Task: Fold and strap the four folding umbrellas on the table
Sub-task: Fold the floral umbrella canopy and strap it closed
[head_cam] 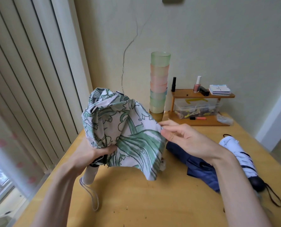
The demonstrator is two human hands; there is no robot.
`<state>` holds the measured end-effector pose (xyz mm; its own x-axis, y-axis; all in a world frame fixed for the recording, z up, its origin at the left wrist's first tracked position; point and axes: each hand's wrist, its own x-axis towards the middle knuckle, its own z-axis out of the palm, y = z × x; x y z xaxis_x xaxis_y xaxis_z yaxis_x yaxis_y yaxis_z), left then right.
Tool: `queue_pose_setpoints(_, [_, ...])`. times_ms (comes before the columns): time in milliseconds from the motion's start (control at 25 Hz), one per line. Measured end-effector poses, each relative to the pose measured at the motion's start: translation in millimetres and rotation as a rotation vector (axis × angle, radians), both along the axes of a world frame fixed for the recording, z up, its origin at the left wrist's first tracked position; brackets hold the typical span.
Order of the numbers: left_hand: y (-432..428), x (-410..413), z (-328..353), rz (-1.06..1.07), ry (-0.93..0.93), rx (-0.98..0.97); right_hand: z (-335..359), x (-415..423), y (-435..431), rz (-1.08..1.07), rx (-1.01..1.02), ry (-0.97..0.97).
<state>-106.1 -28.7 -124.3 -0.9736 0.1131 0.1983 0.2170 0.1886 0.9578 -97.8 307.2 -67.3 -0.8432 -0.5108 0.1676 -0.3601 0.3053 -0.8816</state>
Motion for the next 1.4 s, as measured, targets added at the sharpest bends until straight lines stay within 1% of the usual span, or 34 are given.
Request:
queue_pose_setpoints(80, [-0.6, -0.2, 1.4, -0.001, 0.007, 0.000, 0.5, 1.7, 3.5, -0.021, -0.036, -0.035])
queue_pose_setpoints(240, [-2.3, 0.0, 2.3, 0.015, 0.005, 0.028, 1.8, -2.9, 3.4, -0.206, -0.142, 0.106])
queue_pose_setpoints(400, [2.2, -1.5, 0.9, 0.017, 0.011, 0.023, -5.2, -12.1, -10.8, -0.421, -0.143, 0.208])
queue_pose_setpoints(480, [0.4, -3.4, -0.1, 0.036, 0.007, 0.018, -8.1, -16.7, -11.2, -0.478, -0.133, 0.254])
queue_pose_setpoints(560, [-2.1, -4.2, -1.8, 0.053, 0.001, -0.001, -9.5, -20.2, -7.3, -0.437, -0.126, 0.263])
queue_pose_setpoints(680, [-3.0, -4.3, -3.8, 0.068, -0.016, -0.012, -6.7, -17.7, 0.9, -0.314, -0.074, 0.248])
queue_pose_setpoints(800, [-1.9, -4.0, -4.1, 0.053, -0.035, -0.015, -5.3, -14.7, 7.8, -0.207, 0.004, 0.159])
queue_pose_setpoints(840, [-2.2, -3.7, -3.2, 0.044, -0.036, -0.017, -5.7, -13.8, 8.5, -0.194, 0.044, 0.144])
queue_pose_setpoints(920, [-2.1, -2.9, -1.1, 0.030, -0.030, -0.025, -6.2, -12.7, 8.8, -0.243, 0.116, 0.180])
queue_pose_setpoints(1000, [-2.7, -2.1, 0.5, 0.020, -0.020, -0.024, -3.7, -10.6, 7.6, -0.341, 0.088, 0.238])
queue_pose_setpoints(1120, [-0.9, 1.0, 3.4, 0.012, 0.010, -0.009, -2.3, -8.4, 5.2, -0.406, -0.101, 0.231])
queue_pose_setpoints(1160, [0.4, 2.4, 4.7, 0.009, 0.017, -0.004, -2.9, -9.0, 3.4, -0.392, -0.118, 0.227])
queue_pose_setpoints(1280, [3.0, 4.0, 7.7, 0.001, 0.026, 0.018, -5.5, -11.1, -0.3, -0.265, -0.057, 0.227])
queue_pose_setpoints(1400, [3.4, 4.3, 8.3, 0.019, 0.025, 0.039, -5.6, -11.3, -4.1, -0.193, -0.028, 0.229])
